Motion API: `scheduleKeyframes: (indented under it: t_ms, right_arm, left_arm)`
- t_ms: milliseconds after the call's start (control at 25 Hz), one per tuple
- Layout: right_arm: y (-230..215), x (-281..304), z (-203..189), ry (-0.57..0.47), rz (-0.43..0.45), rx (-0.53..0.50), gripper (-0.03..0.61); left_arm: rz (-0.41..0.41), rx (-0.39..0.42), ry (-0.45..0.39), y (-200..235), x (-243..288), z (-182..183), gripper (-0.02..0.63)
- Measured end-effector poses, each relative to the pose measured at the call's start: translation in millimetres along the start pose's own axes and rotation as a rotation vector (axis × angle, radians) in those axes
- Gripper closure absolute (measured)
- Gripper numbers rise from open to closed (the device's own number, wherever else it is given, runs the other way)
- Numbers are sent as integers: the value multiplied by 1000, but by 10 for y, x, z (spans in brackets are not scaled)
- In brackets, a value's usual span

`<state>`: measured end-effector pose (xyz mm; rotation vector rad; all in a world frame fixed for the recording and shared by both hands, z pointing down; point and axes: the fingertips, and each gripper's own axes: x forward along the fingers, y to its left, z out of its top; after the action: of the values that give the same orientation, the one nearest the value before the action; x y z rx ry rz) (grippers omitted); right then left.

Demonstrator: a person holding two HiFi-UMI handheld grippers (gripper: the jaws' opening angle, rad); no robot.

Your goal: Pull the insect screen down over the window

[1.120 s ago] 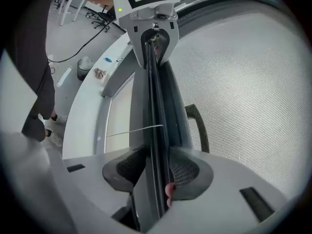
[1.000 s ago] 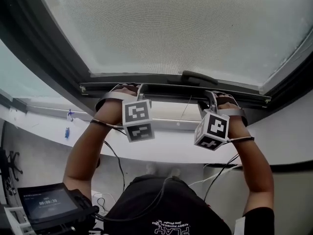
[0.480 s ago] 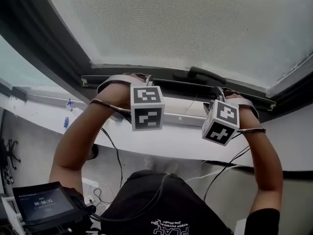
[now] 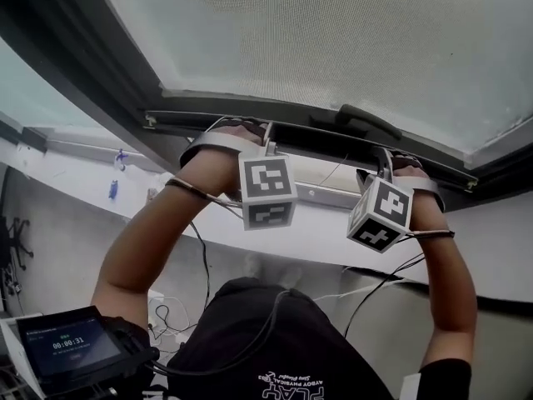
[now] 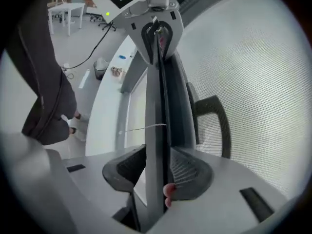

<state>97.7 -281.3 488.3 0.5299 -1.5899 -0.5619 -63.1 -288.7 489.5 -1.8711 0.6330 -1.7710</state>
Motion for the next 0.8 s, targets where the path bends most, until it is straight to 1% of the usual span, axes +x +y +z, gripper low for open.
scheduleKeyframes:
  t_ms: [40, 80, 120, 200, 320, 400, 520, 640, 800]
  right_arm:
    - [-14, 21, -5, 7, -23, -6, 455]
    - [-19, 38, -1, 12, -39, -8, 459]
    - [-18, 56, 9, 12, -48, -7, 459]
    - [-15, 105, 25, 11, -56, -12, 459]
    - [-4, 151, 23, 20, -72, -21, 459]
    - [-14, 164, 23, 9, -111, -19, 477]
    - [-1, 194, 52, -29, -163, -2, 477]
    - [-12, 209, 63, -38, -164, 17, 476]
    - [-32, 217, 129, -55, -179, 40, 474]
  left_arm:
    - [40, -6, -5, 13, 27, 9, 523]
    - [69, -11, -12, 21, 46, 14, 523]
    - [80, -18, -20, 22, 63, 11, 523]
    - [65, -31, -23, 8, 94, -25, 523]
    - [37, -27, -15, -20, 140, -53, 523]
    - [34, -25, -33, -12, 161, -36, 523]
    - [27, -15, -42, -30, 169, -61, 524]
    - [0, -17, -39, -24, 168, -72, 531]
    - [18, -25, -39, 5, 173, -122, 535]
